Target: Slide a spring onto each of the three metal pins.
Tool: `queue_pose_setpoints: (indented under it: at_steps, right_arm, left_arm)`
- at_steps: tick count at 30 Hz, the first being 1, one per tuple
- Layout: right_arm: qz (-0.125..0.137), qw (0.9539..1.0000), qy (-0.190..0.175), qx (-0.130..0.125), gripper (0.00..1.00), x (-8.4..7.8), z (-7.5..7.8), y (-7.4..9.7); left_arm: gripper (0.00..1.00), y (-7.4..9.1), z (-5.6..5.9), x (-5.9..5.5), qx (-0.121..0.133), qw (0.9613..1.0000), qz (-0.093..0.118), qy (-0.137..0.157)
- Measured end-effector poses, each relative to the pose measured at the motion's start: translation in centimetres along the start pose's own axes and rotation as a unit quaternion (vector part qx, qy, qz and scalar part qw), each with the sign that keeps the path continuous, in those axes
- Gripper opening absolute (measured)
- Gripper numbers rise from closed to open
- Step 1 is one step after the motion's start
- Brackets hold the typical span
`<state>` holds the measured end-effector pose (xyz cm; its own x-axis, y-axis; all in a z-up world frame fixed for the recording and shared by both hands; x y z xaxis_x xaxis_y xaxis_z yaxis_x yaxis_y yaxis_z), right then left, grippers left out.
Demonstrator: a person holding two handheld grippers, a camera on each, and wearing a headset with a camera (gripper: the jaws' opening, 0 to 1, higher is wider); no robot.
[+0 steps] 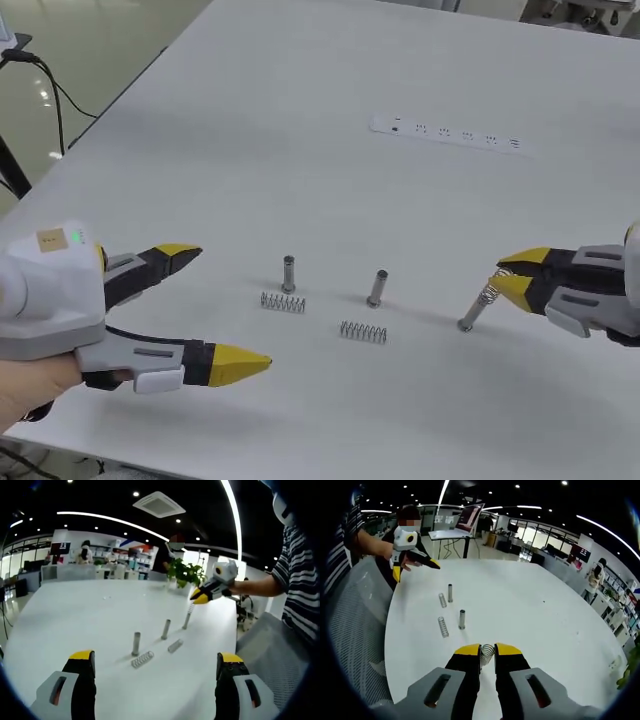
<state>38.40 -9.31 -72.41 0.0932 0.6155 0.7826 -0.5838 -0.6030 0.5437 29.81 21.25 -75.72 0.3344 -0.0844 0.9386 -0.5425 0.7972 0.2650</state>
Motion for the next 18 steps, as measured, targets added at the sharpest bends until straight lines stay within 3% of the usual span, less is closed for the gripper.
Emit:
queue_pose_setpoints:
  at_steps: [18]
  right_arm:
    - [-0.011, 0.9999, -0.012, 0.006, 0.08, -0.71, -0.41, -0.73]
  left_arm:
    - [0.98, 0.25, 0.01, -0.19, 0.002, 1.0, -0.003, 0.002]
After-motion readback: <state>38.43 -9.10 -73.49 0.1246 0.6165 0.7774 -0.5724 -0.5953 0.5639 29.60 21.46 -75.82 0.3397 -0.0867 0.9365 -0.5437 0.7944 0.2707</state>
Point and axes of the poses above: the centre of the closed fingertips' face, and the gripper's own axes: y roughly backward along the fingers, z roughly to its right, x roughly out of its top, the point moved 6 cm from there along y, roughly backward along the fingers, and after that the axes turned 9 degrees about -x, right-handed, at the moved point
